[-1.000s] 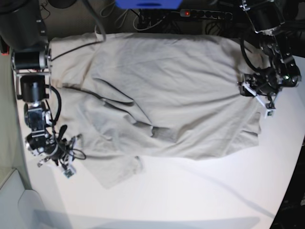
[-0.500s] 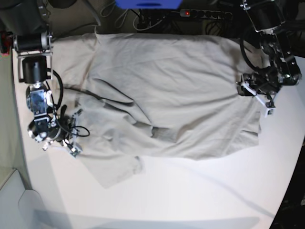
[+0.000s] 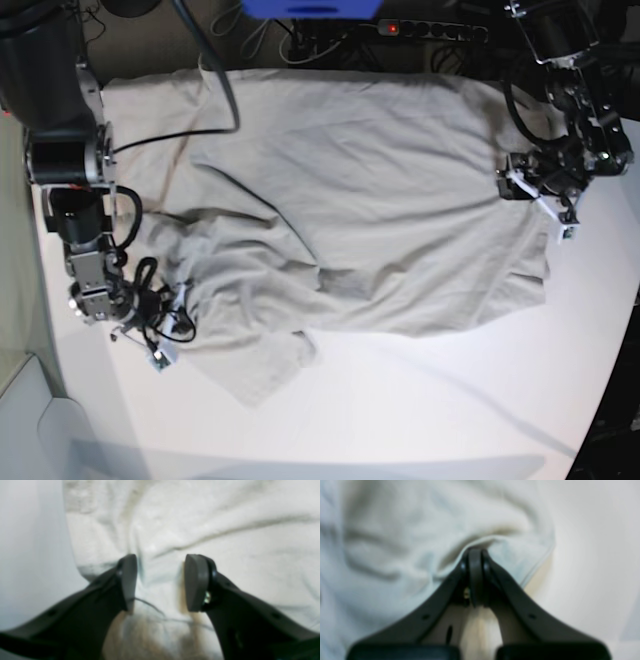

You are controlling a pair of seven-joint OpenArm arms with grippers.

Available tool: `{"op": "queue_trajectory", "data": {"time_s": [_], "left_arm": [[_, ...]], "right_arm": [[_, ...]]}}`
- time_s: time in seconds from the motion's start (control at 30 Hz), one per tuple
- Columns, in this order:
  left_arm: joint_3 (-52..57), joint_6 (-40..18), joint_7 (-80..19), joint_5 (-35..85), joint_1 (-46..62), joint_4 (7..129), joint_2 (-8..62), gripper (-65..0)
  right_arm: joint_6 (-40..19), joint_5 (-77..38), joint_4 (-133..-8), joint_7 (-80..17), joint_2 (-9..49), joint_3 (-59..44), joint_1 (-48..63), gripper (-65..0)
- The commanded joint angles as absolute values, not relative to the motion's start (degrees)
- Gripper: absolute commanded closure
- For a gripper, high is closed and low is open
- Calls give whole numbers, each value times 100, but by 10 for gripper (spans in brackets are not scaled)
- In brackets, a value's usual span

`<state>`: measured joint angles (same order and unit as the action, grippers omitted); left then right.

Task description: Layout the t-shirt on the table in an organized manner, then fold the t-shirt properly

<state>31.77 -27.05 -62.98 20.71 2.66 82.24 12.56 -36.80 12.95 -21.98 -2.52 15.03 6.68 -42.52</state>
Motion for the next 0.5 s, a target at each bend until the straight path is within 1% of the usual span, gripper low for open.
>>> {"op": "queue_trajectory", "data": {"time_s": [0.0,0.1,0.13,0.2,0.3,0.4,0.47], "left_arm": [[3178,-2686,-6422,2018,259,8268,1323,-307],[3178,-2686,-6422,2026,338,8321,1323,-307],[3178,-2686,-6422,2026,347,8321,1323,-307],[3178,-2686,-6422,2026,365,8321,1323,-307],[3222,-2686,-6413,1991,365,8277,1376,-307],[3415,-2686,-6413,2026,338,8251,1455,-307],[3582,-2686,-6413,2035,330,8251,1464,-307]], "right_arm": [[-3407,1218,-2308,180,1490,646,-4505,0],[-2844,1218,-2308,743,1411,629,-4505,0],[-2721,1209,-2325,752,1411,611,-4523,0],[-2668,1191,-2527,585,1446,602,-4585,0],[-2668,1200,-2932,-145,1534,602,-4593,0],[-2686,1200,-3468,-1297,1684,602,-4470,0],[-3029,1191,-3864,-1982,1807,611,-4268,0]]}}
